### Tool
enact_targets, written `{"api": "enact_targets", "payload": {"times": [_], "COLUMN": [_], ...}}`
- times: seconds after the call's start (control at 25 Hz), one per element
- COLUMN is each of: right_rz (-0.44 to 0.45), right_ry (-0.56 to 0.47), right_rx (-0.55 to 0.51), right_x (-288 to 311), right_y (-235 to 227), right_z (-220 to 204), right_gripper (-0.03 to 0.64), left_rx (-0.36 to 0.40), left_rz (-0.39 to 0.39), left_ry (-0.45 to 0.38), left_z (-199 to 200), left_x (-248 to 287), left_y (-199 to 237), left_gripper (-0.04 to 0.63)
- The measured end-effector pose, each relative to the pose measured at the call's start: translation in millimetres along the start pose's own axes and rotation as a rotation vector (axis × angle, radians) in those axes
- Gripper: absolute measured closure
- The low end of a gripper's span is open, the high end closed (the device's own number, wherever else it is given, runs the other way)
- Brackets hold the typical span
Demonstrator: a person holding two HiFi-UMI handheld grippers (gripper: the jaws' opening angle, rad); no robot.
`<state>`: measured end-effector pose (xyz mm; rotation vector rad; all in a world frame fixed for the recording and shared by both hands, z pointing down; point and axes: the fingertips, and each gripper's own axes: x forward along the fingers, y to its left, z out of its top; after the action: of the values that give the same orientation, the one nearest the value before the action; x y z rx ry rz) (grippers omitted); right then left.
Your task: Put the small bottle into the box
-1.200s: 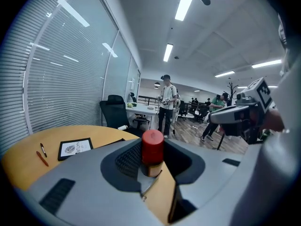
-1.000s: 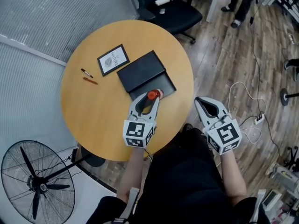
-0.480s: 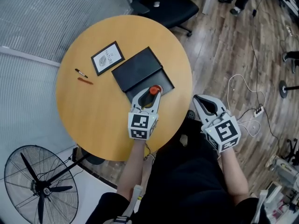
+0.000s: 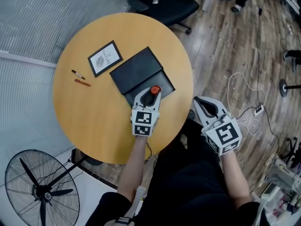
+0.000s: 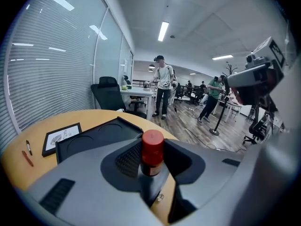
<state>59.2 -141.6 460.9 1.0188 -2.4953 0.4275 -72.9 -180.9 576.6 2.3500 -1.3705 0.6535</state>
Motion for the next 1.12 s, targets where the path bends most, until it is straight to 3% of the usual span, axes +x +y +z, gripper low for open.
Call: {"api": "enact_targets", "payload": {"times": [0.92,1.12], "right_rz": [-0.027,-0.023], "right_ry": [0.006,0.021], "right_rx": [0.029,0.025], "right_x": [10.8,10.3], "right_y": [-4.5,-5.3], "right_z": [3.2,2.7], "right_gripper": [0.607,0.607], "left_rx": [0.101,0.092], "left_rz": [-0.014,-0.009], "left_ry": [0.073,0.078], "left_z": [-34.6,-37.7], "left_x": [29.3,30.1], "left_y": [5.6,5.2], "left_gripper": [0.463,0.463]}}
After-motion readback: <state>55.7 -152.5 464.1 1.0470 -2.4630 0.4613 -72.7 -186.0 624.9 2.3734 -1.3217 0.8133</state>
